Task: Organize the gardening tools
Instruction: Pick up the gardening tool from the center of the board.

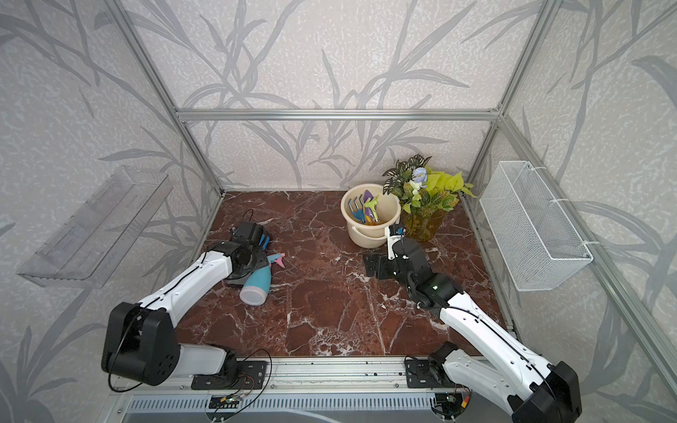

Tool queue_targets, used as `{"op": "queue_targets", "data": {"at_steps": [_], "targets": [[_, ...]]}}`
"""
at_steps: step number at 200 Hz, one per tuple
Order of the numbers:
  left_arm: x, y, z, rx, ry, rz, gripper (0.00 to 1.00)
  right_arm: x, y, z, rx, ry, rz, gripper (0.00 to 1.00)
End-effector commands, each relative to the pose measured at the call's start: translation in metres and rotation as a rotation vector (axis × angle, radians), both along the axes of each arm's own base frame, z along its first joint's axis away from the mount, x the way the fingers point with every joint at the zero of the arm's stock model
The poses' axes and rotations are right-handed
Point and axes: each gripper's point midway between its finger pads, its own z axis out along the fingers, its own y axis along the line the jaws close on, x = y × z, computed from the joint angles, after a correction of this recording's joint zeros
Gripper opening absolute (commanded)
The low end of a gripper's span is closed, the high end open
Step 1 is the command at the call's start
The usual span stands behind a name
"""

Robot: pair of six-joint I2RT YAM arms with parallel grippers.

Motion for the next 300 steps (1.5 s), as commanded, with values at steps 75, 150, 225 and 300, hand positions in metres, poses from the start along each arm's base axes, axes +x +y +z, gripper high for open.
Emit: {"op": "queue_targets", "data": {"at_steps": [75, 150, 225, 300], "targets": [[0.019, -0.011, -0.046, 0.014, 0.241, -0.080, 0.67, -0.011, -0.004, -0.011, 0.040, 0.002, -0.006, 0.92], [0.023, -0.019, -0.068, -0.017, 0.299, -0.133, 0.59, -0.008, -0.004, -0.010, 0.050, 0.005, -0.028, 0.92], [0.020, -0.022, -0.085, -0.039, 0.331, -0.141, 0.59, -0.008, -0.010, -0.009, 0.054, -0.004, -0.054, 0.92], [0.025, -0.026, -0.086, -0.052, 0.322, -0.160, 0.38, -0.010, -0.014, -0.010, 0.053, -0.009, -0.074, 0.92]]}}
